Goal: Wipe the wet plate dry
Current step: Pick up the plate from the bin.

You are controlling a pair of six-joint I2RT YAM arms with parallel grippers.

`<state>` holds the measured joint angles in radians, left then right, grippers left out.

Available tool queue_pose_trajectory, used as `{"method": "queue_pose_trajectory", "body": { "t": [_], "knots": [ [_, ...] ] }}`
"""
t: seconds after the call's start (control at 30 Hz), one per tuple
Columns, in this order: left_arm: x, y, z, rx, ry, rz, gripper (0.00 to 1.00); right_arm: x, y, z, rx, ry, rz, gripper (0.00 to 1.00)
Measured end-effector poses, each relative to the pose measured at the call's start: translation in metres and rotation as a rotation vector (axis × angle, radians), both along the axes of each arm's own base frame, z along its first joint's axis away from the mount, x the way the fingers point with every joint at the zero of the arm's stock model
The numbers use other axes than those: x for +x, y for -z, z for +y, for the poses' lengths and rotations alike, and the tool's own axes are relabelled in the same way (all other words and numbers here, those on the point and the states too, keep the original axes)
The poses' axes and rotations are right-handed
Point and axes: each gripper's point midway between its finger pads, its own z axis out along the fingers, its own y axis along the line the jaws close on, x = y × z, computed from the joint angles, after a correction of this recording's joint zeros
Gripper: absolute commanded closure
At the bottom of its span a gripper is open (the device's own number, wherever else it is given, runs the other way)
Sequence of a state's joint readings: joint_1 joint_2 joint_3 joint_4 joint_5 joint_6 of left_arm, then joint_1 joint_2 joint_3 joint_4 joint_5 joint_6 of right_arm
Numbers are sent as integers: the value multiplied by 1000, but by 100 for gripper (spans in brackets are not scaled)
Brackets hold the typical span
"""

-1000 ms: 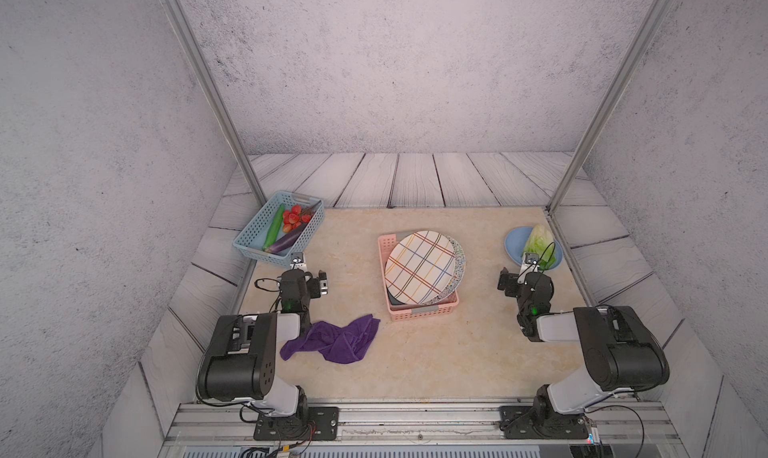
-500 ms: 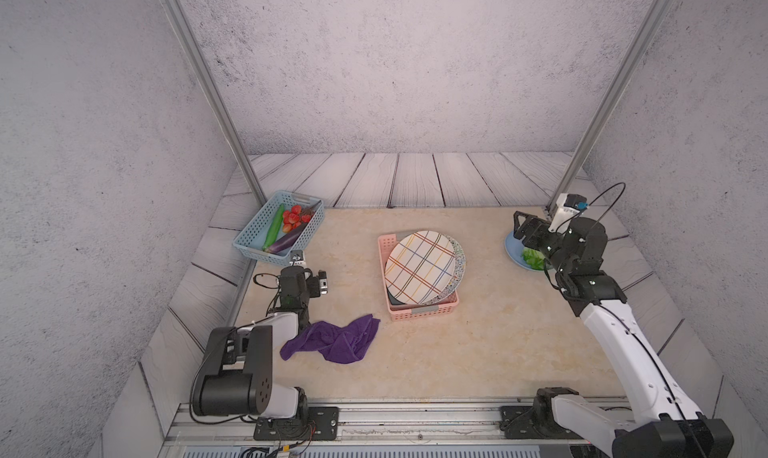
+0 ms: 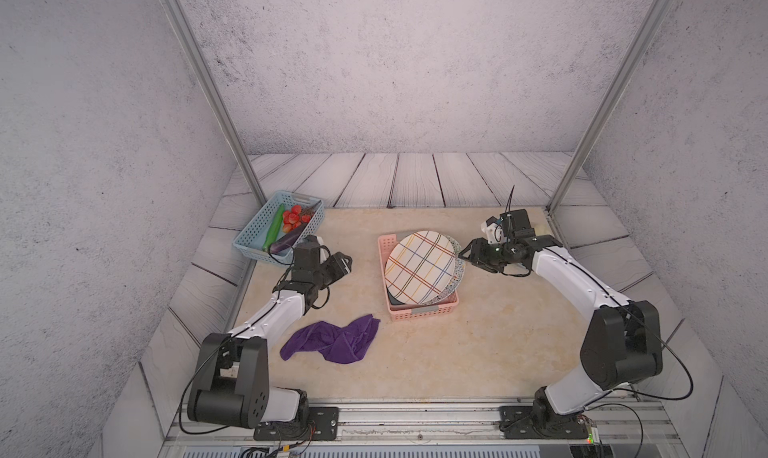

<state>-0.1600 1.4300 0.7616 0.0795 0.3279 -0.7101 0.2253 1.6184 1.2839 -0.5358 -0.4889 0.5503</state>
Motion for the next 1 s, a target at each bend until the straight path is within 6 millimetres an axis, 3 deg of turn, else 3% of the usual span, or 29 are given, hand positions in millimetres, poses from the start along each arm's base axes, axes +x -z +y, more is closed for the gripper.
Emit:
{"method": "queue_pose_trajectory", "body": {
  "t": [0.1,0.3,0.4,0.5,0.63,0.77,0.83,0.93,1.0],
  "knots": [
    [-6,20,-16,-35,48,73,52,8,10,11,3,-20,20,57],
    [-12,42,-55,-82,159,133,57,18,31,31,4,-57,64,67],
    [-15,49,-68,-98,193,147,60,19,32,41,12,-84,58,87],
    [-16,48,-75,-109,209,138,61,20,27,47,18,-96,43,99],
    [-17,21,-63,-54,179,70,56,19,13,44,-4,-84,-14,100],
    [-31,-47,-39,41,107,-99,54,10,-24,28,-38,-34,-123,100],
    [-49,-71,-27,108,51,-131,53,3,-49,22,-27,-11,-193,100],
    [-85,-81,-16,197,-6,-90,41,-13,-86,13,11,27,-296,100],
    [-110,-67,-4,250,-37,-7,34,-27,-103,8,41,42,-342,100]
  ]
}}
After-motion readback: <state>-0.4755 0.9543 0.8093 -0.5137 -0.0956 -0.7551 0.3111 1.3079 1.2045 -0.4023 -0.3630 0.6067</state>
